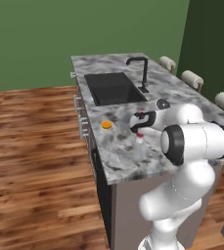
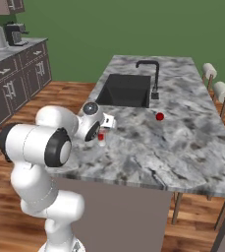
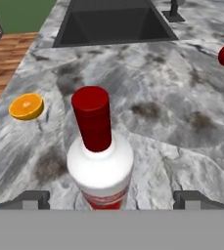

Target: Place the liquor on the top shelf of the fridge to keep it out of children's reach, and place the orange and apple on lower shelves for easy access.

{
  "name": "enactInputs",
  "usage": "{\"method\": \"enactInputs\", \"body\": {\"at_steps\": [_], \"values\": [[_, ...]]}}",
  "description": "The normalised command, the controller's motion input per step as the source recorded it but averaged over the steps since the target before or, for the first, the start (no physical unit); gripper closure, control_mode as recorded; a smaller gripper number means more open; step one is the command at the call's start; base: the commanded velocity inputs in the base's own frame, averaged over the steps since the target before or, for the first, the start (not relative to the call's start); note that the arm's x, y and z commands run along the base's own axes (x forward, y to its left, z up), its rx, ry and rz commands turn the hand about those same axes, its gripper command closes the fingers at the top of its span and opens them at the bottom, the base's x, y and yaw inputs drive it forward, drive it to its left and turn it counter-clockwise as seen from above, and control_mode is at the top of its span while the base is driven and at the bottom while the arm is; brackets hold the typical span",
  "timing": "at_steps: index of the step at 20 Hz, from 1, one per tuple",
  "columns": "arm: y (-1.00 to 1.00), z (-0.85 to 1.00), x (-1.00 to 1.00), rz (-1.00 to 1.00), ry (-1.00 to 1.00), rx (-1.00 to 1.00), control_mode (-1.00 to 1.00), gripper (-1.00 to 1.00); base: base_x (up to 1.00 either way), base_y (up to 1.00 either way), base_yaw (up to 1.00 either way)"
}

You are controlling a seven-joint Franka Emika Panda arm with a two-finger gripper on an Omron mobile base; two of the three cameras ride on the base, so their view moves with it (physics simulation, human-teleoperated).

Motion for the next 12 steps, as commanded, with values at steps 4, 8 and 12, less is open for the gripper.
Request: {"method": "enactInputs", "body": {"at_steps": [4,8,12], "values": [[0.00,-0.12,0.32,0.00,0.00,0.00,-1.00,-1.00,0.00,0.00,0.00],[0.00,-0.13,0.30,0.00,0.00,0.00,-1.00,-1.00,0.00,0.00,0.00],[0.00,-0.14,0.28,0.00,0.00,0.00,-1.00,-1.00,0.00,0.00,0.00]]}}
